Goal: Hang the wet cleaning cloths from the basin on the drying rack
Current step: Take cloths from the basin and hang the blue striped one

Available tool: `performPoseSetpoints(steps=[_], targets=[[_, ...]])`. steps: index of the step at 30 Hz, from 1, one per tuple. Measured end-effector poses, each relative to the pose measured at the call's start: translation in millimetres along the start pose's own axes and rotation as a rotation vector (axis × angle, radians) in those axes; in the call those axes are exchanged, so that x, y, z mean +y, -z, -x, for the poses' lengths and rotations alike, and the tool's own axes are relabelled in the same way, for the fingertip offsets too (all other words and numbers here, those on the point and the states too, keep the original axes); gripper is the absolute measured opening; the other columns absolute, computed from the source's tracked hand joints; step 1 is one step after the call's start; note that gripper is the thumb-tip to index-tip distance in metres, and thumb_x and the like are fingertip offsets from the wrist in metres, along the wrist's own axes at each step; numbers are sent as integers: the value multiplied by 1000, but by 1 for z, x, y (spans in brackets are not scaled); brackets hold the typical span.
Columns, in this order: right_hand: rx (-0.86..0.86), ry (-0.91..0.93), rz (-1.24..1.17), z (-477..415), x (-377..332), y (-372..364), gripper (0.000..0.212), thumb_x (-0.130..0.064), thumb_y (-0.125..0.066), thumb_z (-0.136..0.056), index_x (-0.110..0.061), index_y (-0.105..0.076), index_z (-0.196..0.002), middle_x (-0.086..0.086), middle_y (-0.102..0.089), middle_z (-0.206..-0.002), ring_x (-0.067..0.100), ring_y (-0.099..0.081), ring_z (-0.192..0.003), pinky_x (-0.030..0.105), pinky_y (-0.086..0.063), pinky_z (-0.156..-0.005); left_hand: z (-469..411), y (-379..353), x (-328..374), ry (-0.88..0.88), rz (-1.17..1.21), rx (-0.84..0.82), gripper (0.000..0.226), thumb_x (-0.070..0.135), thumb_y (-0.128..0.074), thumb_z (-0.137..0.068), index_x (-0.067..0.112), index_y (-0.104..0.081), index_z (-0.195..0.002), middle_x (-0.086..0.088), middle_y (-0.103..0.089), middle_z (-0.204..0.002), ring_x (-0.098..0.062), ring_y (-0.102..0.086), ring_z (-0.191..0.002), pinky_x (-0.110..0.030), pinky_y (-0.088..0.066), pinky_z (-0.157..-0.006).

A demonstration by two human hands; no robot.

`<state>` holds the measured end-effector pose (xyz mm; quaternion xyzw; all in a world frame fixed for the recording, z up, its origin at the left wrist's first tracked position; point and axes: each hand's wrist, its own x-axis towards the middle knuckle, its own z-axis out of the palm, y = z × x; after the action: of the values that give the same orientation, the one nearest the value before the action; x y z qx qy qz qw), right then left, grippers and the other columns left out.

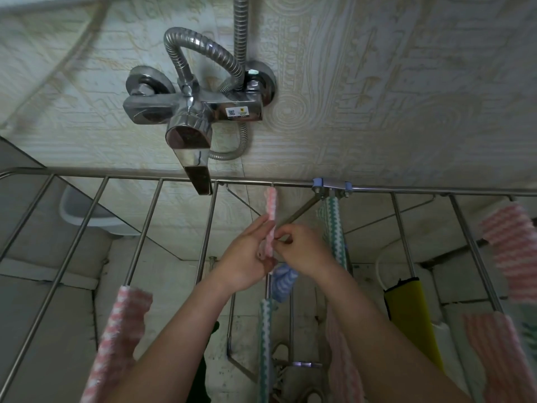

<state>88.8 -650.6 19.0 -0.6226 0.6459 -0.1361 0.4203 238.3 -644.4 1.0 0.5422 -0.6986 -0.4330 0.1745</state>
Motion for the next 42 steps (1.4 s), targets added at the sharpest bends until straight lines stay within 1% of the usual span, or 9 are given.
performPoseSetpoints(steps=[7,9,12,15,24,27,33,37,42], targets=[[-146,-11,-615,28,-2,37,21,0,-49,-88,-13,-66,-84,3,-63,-69,10,-59,-67,23,-47,-72,4,-2,18,-91,-276,109,66,13,-66,-82,17,-40,-142,-2,-23,-156,-21,-24,-140,-21,-20,-110],[-231,46,-914,37,0,45,18,2,-49,-82,-8,-64,-83,11,-61,-71,16,-59,-71,25,-48,-69,11,3,36,-147,-84,146,37,16,-57,-90,19,-57,-127,6,-45,-142,-9,-39,-132,-17,-25,-106],[-312,146,-1228,53,1,60,18,3,-46,-73,-4,-58,-84,14,-55,-72,20,-57,-70,28,-50,-69,27,7,77,-67,477,-54,25,17,-41,-100,14,-64,-92,18,-68,-81,6,-61,-79,-13,-43,-77],[-320,193,-1360,69,0,72,21,4,-43,-70,-5,-53,-86,11,-54,-74,19,-58,-68,27,-51,-66,35,2,91,-27,688,-167,20,23,-54,-92,11,-68,-96,11,-70,-80,1,-61,-76,-11,-45,-71],[-269,211,-1057,117,20,101,51,3,-62,-74,-9,-59,-124,15,-67,-106,22,-67,-91,31,-56,-79,57,9,120,-90,739,-117,10,18,-68,-81,10,-72,-79,-5,-70,-71,-11,-64,-62,-21,-52,-61],[-260,181,-795,136,24,115,43,-4,-71,-72,-6,-67,-115,14,-71,-107,22,-67,-93,33,-55,-86,69,15,138,-124,757,-80,11,17,-66,-79,13,-75,-75,-3,-71,-69,-9,-64,-60,-19,-53,-59],[-25,255,-709,178,21,133,12,0,-71,-73,-11,-70,-75,-8,-65,-61,0,-55,-52,12,-44,-49,89,17,159,-167,659,-103,10,13,-65,-77,13,-74,-75,2,-70,-66,-4,-61,-58,-14,-47,-57],[-1,267,-1060,201,21,127,10,-7,-63,-80,-11,-67,-89,0,-70,-75,10,-65,-63,21,-54,-51,103,16,163,-171,444,-188,10,23,-64,-78,21,-73,-75,5,-64,-65,-6,-53,-61,-15,-41,-57],[149,327,-773,217,10,117,18,1,-66,-85,-17,-63,-84,-5,-68,-70,6,-62,-63,22,-55,-55,114,-9,184,-258,514,-196,32,32,-68,-81,7,-62,-99,-11,-62,-91,-16,-58,-84,-27,-50,-81]])
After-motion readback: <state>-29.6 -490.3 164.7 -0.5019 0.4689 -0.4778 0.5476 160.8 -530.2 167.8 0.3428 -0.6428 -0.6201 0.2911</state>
